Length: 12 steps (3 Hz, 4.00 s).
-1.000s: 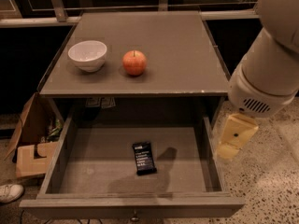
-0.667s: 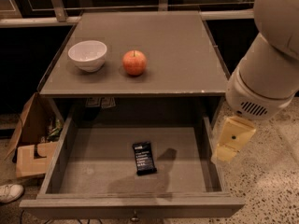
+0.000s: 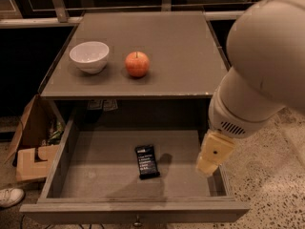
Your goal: Pick rxbar blueberry from top drawer and place on counter
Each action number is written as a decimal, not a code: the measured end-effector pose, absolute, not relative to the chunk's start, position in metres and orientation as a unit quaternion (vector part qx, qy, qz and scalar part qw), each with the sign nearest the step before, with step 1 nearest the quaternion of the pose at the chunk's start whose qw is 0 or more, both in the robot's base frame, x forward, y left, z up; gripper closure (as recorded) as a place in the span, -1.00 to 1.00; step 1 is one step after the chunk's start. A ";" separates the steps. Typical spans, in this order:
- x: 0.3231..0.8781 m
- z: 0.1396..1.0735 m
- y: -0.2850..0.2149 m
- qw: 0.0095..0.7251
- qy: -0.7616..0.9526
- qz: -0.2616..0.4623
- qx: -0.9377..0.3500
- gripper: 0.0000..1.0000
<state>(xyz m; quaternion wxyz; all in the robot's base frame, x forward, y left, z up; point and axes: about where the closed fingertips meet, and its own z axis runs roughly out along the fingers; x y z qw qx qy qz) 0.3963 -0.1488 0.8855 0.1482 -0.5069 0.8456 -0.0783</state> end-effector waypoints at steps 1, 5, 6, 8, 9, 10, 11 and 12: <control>0.408 0.873 -0.137 0.156 0.858 -0.102 -0.478 -1.00; 0.425 0.817 -0.079 0.159 0.861 -0.150 -0.460 -1.00; 0.440 0.779 -0.041 0.148 0.859 -0.162 -0.462 -1.00; 0.444 0.750 -0.031 0.123 0.871 -0.152 -0.451 -1.00; 0.452 0.721 -0.026 0.093 0.879 -0.143 -0.446 -1.00; 0.457 0.701 -0.026 0.072 0.886 -0.123 -0.441 -1.00; 0.457 0.700 -0.027 0.071 0.886 -0.123 -0.441 -1.00; 0.460 0.679 -0.027 0.048 0.896 -0.097 -0.430 -1.00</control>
Offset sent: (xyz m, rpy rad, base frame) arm 0.0103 0.0109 -0.0130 -0.0220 -0.0295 -0.0421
